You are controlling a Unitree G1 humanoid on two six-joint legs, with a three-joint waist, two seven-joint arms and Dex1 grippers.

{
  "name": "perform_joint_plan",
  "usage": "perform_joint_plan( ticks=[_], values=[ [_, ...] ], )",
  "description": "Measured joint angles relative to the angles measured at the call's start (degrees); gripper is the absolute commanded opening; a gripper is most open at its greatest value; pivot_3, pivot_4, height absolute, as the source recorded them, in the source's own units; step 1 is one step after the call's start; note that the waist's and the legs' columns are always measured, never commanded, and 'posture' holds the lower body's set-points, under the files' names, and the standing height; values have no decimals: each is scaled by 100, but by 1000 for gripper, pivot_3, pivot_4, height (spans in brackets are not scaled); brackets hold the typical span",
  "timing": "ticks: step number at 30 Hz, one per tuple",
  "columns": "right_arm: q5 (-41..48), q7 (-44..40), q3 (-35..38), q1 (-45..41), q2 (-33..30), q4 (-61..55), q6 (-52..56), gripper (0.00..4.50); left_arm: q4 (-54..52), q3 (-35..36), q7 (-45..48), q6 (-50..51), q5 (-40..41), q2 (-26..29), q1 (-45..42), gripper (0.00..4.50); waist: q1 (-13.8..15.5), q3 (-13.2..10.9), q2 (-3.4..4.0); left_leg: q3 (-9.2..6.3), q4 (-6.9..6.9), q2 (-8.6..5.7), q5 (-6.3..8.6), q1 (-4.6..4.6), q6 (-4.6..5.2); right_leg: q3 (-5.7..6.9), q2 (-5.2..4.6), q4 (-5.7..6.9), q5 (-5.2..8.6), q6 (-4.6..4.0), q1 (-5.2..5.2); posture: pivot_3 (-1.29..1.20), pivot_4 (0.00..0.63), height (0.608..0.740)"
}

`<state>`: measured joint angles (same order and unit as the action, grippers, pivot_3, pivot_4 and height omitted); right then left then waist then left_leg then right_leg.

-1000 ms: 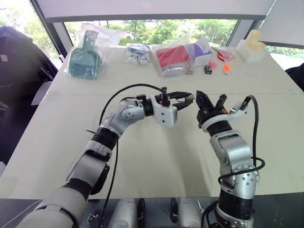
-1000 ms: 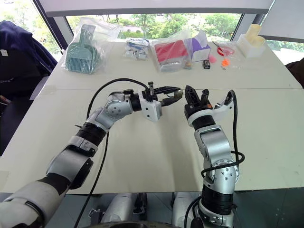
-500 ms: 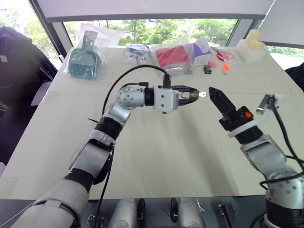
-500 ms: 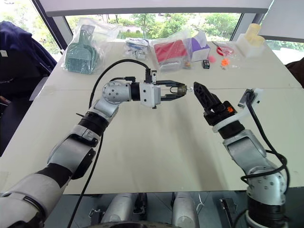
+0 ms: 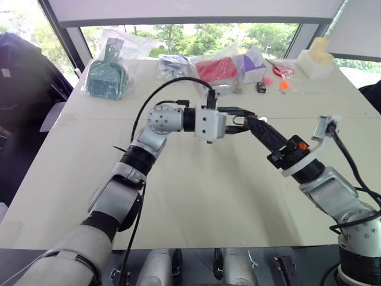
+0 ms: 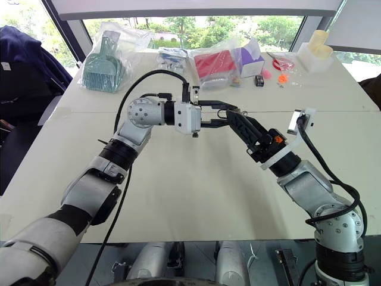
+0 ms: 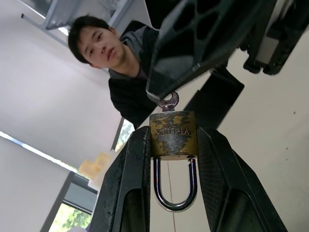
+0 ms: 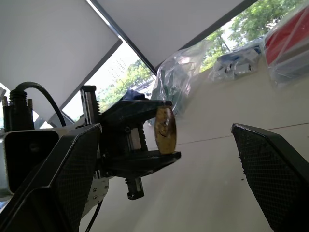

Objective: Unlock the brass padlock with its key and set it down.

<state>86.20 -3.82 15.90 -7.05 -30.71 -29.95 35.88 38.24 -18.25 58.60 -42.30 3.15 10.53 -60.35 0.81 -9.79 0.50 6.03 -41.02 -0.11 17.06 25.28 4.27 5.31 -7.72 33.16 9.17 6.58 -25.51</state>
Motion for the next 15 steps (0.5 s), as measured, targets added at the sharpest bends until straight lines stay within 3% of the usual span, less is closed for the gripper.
perform_joint_plan(
  ticks=[2, 4, 10, 15],
  values=[
    [12, -4, 7, -3, 0, 0, 16, 3944, -75, 0, 4, 70, 12, 5, 8, 768, 1, 0, 0, 0, 0, 0, 0, 0, 0, 0, 0, 0, 0, 0, 0, 0, 150, 735],
    [18, -3, 12, -3, -1, 0, 32, 3112, -191, 0, 8, 97, 34, 8, 56, 768, 0, 0, 0, 0, 0, 0, 0, 0, 0, 0, 0, 0, 0, 0, 0, 0, 150, 735],
    [79, -64, 5, -6, 4, -31, 87, 29, -368, -4, 51, 298, 99, 6, 211, 768, 0, 0, 0, 0, 0, 0, 0, -1, 0, 0, 0, 0, 0, 0, 0, 0, 150, 735],
    [68, -106, 2, -10, 29, -31, 100, 29, -465, -3, 70, 359, 131, 36, 249, 768, 2, 0, 0, 0, 0, 0, 0, -1, 0, 0, 0, 0, 0, 0, 1, 0, 150, 735]
  ],
)
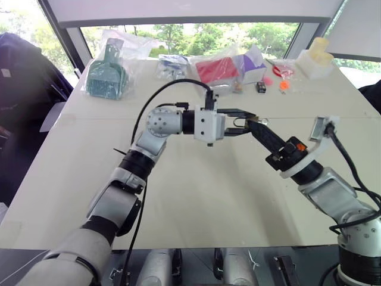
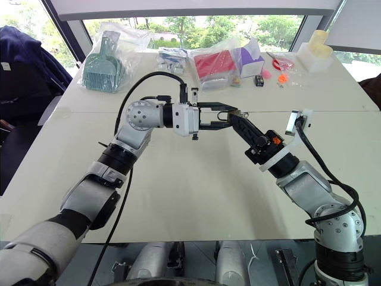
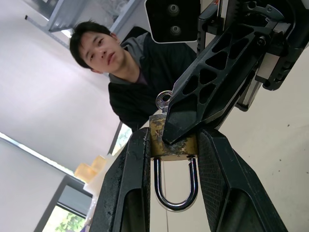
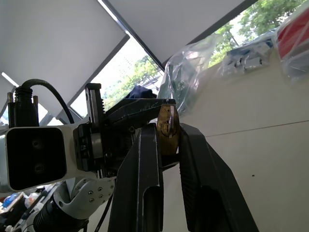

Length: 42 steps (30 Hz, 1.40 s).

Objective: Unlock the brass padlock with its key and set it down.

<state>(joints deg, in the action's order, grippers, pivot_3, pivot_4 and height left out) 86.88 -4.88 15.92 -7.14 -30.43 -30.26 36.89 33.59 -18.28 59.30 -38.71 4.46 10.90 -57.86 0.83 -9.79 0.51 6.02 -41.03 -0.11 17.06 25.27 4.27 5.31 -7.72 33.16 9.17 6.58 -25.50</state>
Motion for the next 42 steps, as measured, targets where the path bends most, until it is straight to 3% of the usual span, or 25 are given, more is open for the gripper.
perform_joint_plan(
  ticks=[2, 10, 15, 20, 42],
  values=[
    [-14, 0, -2, 0, 5, 1, 8, 0, -4, 0, 14, 30, 10, 2, 3, 1799, -1, 0, 0, 0, 0, 0, 0, 0, 0, 0, 0, 0, 0, 0, 0, 0, 150, 735],
    [-105, 58, -107, 11, 70, 39, 24, 0, -447, 0, 426, 736, 304, 148, 222, 4468, -9, 0, 1, 0, 0, 0, 0, 0, 0, 0, 1, 1, 0, -1, 0, 0, 150, 735],
    [-148, 67, -98, 44, 95, 41, 7, 0, -807, 281, 454, 1986, 730, 319, 369, 4468, -4, 0, 1, -2, -1, 0, -1, 0, -1, 0, 3, 3, 0, 0, 0, 0, 150, 735],
    [-208, 65, -97, 63, 132, 46, -1, 0, -899, 563, 307, 2489, 820, 315, 369, 4468, -2, 0, 0, -3, -1, -2, -1, -1, -1, 0, 3, 1, 0, 0, 4, 0, 150, 735],
    [-156, 282, -185, -55, 331, -218, -55, 0, 743, 650, 18, 1732, 468, -164, -260, 4468, -1, 0, 0, -3, -1, -2, -1, -1, -1, 0, 2, 1, 0, 1, 3, 0, 150, 735]
  ],
)
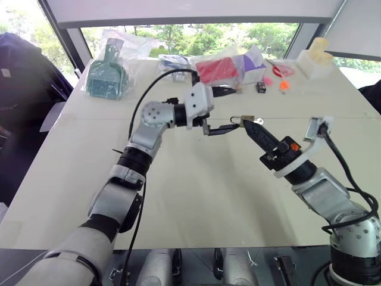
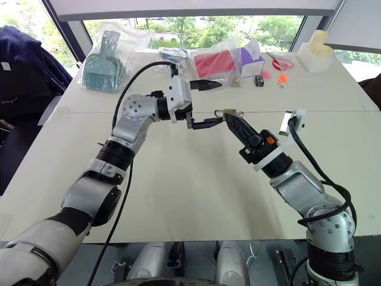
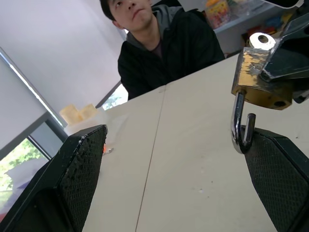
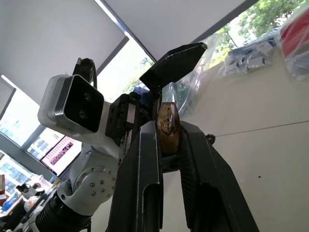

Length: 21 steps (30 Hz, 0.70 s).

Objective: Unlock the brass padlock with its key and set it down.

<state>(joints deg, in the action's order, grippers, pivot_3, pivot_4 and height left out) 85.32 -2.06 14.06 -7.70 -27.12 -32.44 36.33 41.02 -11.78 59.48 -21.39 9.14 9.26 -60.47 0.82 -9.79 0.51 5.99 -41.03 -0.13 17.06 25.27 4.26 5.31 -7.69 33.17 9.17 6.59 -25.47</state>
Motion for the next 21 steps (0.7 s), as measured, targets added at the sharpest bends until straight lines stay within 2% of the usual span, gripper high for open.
perform_joint_plan(
  ticks=[15, 18, 21],
  values=[
    [-42, -56, -65, 187, 112, -2, -36, 0, 394, 163, -258, -117, -262, -44, -161, 4468, -8, 0, 0, 0, 0, 0, 0, 0, 0, 0, 0, 1, 0, 1, -1, 0, 150, 735],
    [-49, 109, -76, 153, 140, 70, -35, 0, 341, 150, -189, 255, -349, 186, 0, 4468, -20, 0, 0, 0, 1, 2, 0, -2, 0, 0, 1, 2, 0, 1, -1, 0, 150, 735],
    [-131, 503, -134, -4, 135, 641, 85, 0, -193, 211, 52, 1203, -162, 549, 570, 4468, -56, 0, 1, 1, 3, 4, -1, -4, -1, 0, 2, 5, 0, 0, -3, 0, 150, 735]
  ],
)
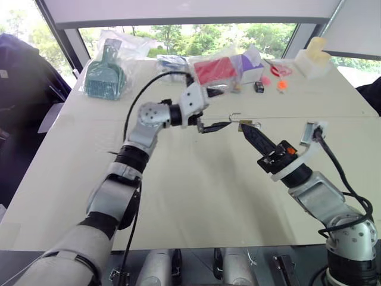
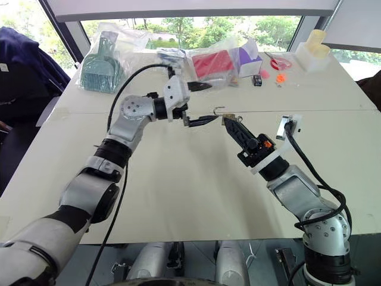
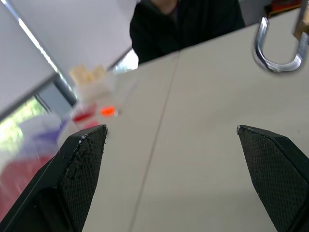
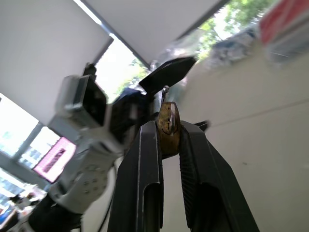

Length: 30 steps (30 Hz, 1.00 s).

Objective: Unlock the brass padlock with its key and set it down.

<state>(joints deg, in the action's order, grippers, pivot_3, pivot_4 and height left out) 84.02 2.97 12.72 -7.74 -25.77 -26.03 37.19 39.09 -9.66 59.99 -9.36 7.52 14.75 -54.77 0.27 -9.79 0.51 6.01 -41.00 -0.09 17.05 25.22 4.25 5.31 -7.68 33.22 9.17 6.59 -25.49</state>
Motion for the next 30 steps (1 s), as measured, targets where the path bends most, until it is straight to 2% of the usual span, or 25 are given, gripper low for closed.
perform_joint_plan(
  ticks=[3, 9, 16, 21, 25, 30],
  values=[
    [-7, 182, -105, -165, 29, 703, 229, 0, -987, 83, 276, 1219, 430, 374, 660, 4468, -5, -3, 3, -1, 2, 1, -8, 5, -13, -1, 0, 3, 0, 0, -6, 0, 150, 735],
    [-301, 91, -336, -1203, 315, 2166, 629, 0, -3472, 261, 307, 3345, 1262, 1085, 1624, 4468, -16, -2, 7, -1, 1, 0, -17, 1, -30, -3, 0, 3, 9, -17, -1, 0, 150, 735],
    [-1302, -513, -482, -2112, 508, 3930, 954, 0, -4433, 400, -311, 4175, 1451, 1269, 2077, 4468, 13, -2, 8, -1, 1, -3, -28, -1, -48, -2, 5, 3, 5, -8, 5, 0, 150, 735],
    [-1978, -1028, -438, -2423, 483, 4504, 1124, 2299, -4520, 432, -501, 4236, 1450, 1341, 2124, 4500, 4, -2, 8, -1, 4, -3, -30, -6, -51, -2, 6, 4, 2, -1, 9, 0, 150, 735],
    [-2259, -1291, -503, -2231, 166, 3854, 1438, 4286, -4540, 411, -518, 4223, 1448, 1350, 2147, 4500, 45, -1, 10, -2, 4, -4, -31, -6, -54, -1, 4, 6, 2, 2, 9, 0, 150, 735],
    [-2942, -1368, -498, -946, -1219, 1835, 1880, 4286, -4521, 429, -531, 4151, 1445, 1426, 2253, 4500, 70, 0, 12, -2, 3, -12, -29, 4, -55, -2, -5, -10, 13, -15, 7, 0, 150, 735]
  ],
)
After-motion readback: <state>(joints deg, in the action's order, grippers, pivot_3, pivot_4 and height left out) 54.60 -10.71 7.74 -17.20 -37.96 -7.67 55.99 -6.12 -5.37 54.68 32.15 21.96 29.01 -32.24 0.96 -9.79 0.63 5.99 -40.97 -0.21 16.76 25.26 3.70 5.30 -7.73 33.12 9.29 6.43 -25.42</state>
